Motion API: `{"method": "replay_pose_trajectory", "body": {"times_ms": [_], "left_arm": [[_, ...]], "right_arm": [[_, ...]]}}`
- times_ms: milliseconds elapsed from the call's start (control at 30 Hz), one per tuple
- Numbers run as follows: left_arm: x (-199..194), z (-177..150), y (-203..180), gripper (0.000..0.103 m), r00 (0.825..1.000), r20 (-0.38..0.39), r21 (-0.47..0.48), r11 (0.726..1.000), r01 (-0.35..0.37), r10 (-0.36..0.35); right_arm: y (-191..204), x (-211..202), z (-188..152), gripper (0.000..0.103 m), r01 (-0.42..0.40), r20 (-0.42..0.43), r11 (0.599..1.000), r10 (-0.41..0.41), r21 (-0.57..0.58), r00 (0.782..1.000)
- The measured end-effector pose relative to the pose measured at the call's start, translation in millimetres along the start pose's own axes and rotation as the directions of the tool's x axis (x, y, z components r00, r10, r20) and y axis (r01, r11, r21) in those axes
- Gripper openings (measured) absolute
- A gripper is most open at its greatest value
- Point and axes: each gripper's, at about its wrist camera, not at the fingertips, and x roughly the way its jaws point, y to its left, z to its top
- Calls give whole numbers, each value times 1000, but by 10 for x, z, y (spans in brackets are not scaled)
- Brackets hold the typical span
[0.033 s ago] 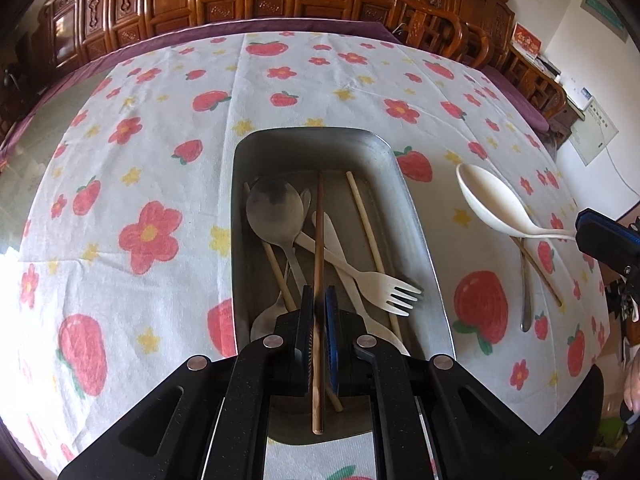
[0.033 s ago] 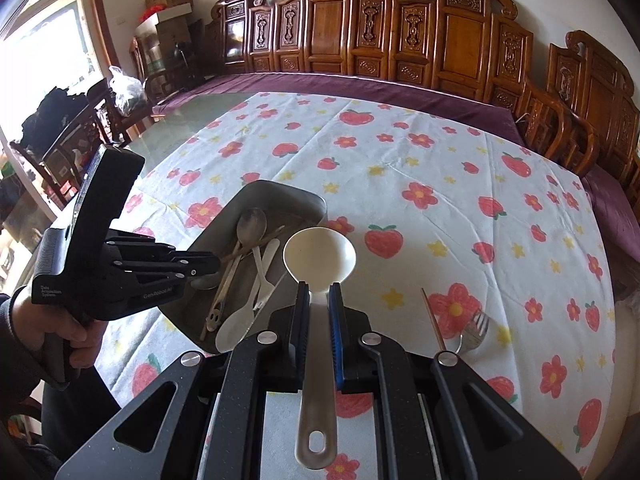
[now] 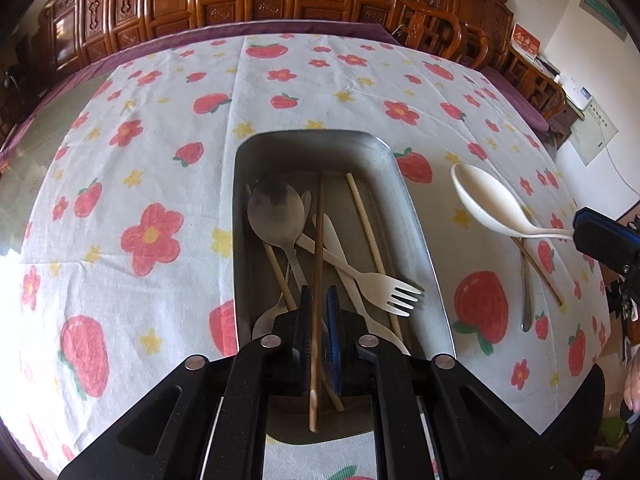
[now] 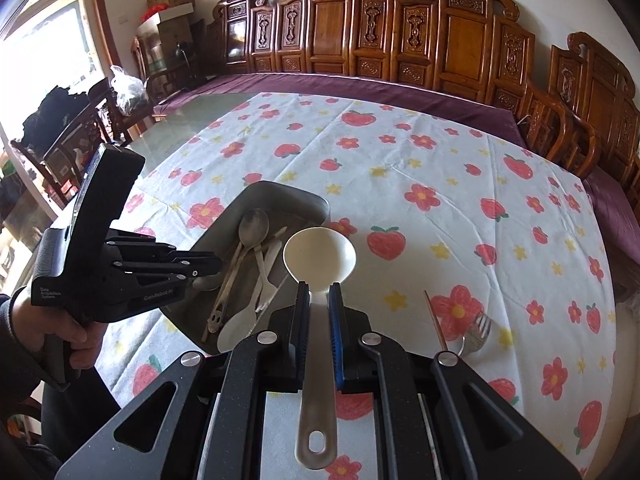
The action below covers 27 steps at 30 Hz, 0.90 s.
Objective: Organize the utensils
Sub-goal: 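Carry the chopstick into the metal tray and open the left tool, then lower the white plastic spoon into the metal tray and open the right tool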
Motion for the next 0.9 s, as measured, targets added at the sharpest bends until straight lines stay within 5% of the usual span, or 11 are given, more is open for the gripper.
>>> {"method": "replay_pose_trajectory", "body": {"times_ms": [567,900], "left_arm": [[-685,-158,355,20,991,115,-32,997,-63,66],[-843,-250,427,20,988,137,-36,997,-69,74]], "right_arm": [[472,415,190,12,-47,19,999,47,-2,999],[584,871,361,12,13,-23,1000,-13,13,1000]]}}
